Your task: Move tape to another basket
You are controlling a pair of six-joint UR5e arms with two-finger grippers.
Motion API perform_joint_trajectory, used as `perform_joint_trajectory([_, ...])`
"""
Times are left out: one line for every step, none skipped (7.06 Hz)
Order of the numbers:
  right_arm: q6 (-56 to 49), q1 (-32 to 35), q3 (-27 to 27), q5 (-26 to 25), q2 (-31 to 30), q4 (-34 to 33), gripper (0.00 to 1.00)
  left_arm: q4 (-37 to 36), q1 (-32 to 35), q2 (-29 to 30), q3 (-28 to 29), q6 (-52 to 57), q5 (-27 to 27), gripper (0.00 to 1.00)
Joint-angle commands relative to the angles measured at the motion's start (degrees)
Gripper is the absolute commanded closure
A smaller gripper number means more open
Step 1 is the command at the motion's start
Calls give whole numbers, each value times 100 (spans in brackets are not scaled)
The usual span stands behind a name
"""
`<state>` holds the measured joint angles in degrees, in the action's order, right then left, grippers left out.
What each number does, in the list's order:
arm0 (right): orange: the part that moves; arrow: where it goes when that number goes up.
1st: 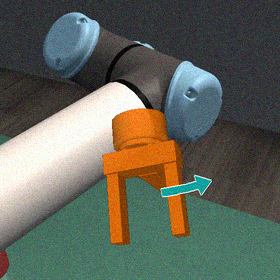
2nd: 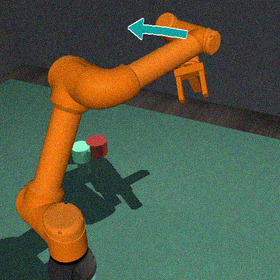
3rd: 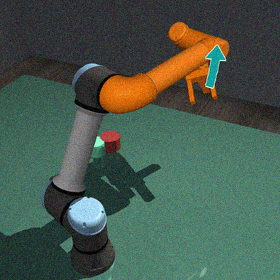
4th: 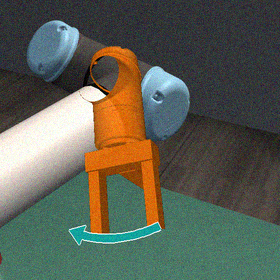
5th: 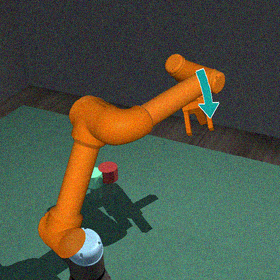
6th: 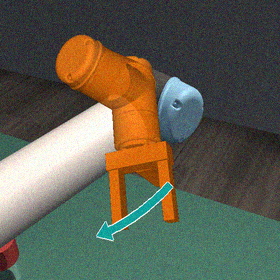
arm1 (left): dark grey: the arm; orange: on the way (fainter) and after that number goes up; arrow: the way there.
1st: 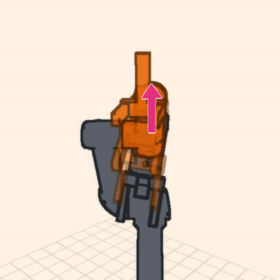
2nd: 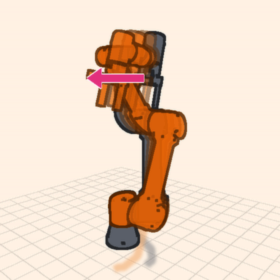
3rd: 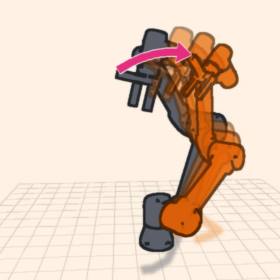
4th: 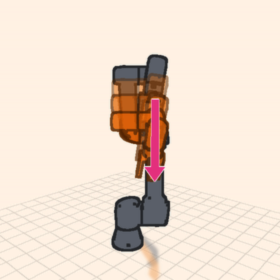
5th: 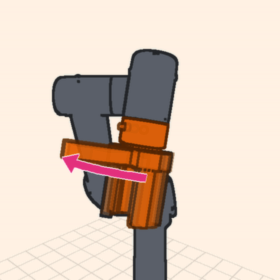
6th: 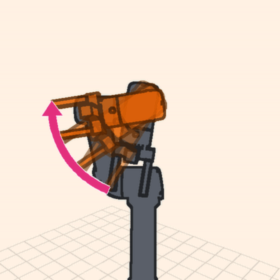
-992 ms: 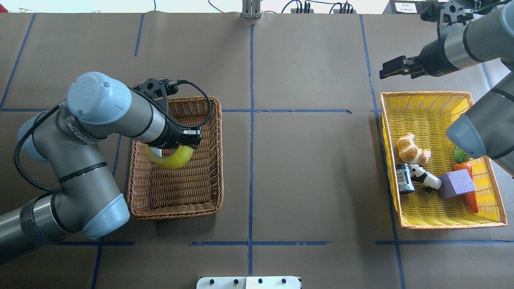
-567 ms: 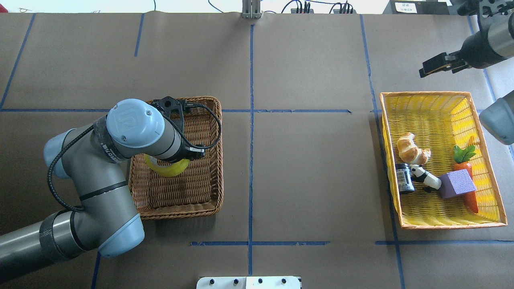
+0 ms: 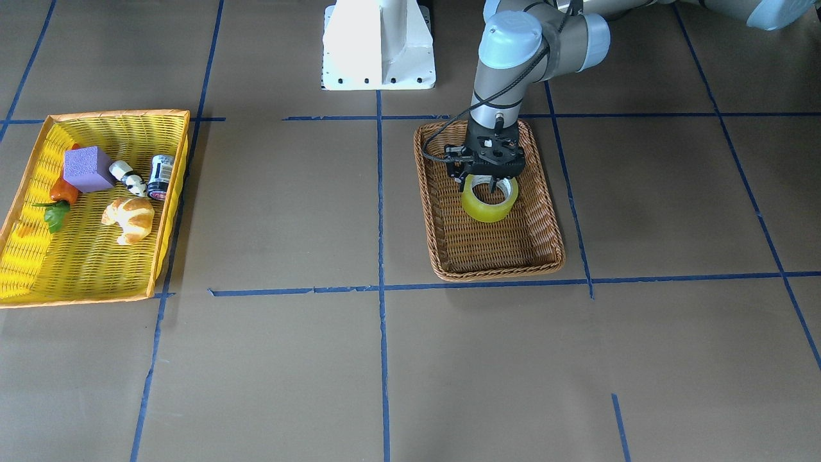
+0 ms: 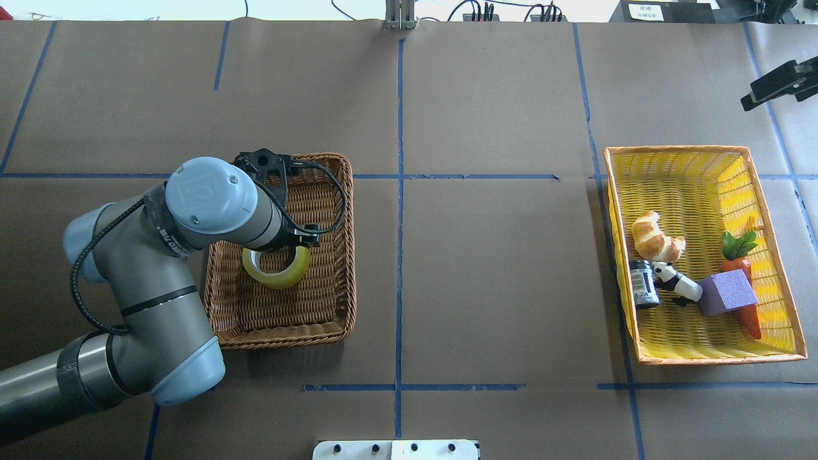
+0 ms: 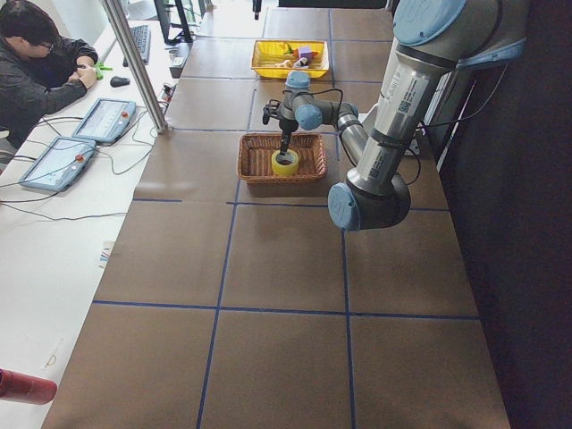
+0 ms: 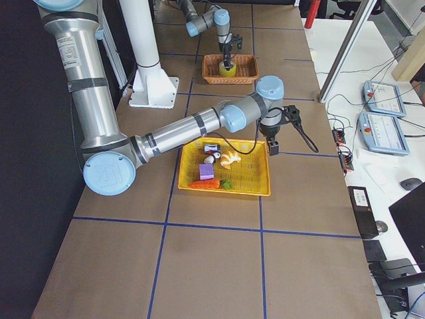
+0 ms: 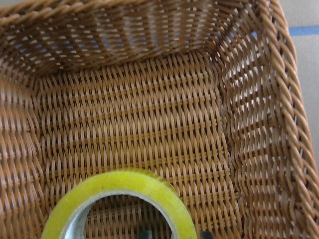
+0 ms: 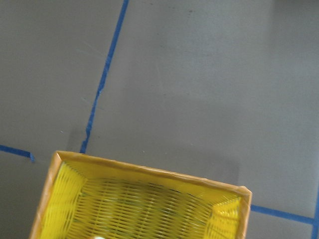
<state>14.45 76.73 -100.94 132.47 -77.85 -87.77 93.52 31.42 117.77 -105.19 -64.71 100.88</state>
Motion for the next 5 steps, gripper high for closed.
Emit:
perform_joint_trajectory([-1298,524,328,103,-203,-530,0,-393,625,-140,-421,910,438,0])
perform_joint_trajectory([-1783,823,626,416,-657,-487,0,-683,1238,-227,-527,1439,1077,0])
perform_joint_trajectory([-2144,1235,994,863,-748,-486,0,-643,1740,-558,-563,1923,1658,0])
perform_joint_trajectory([-2426,1439,1085,1103,-1071,-478,0,-607,2076,-1058,-686,2510,1829,0])
perform_joint_trajectory([-2481,1484,1181,1079,-1101,-469,0,-607,2592,-1446,-713,3021,1961,0])
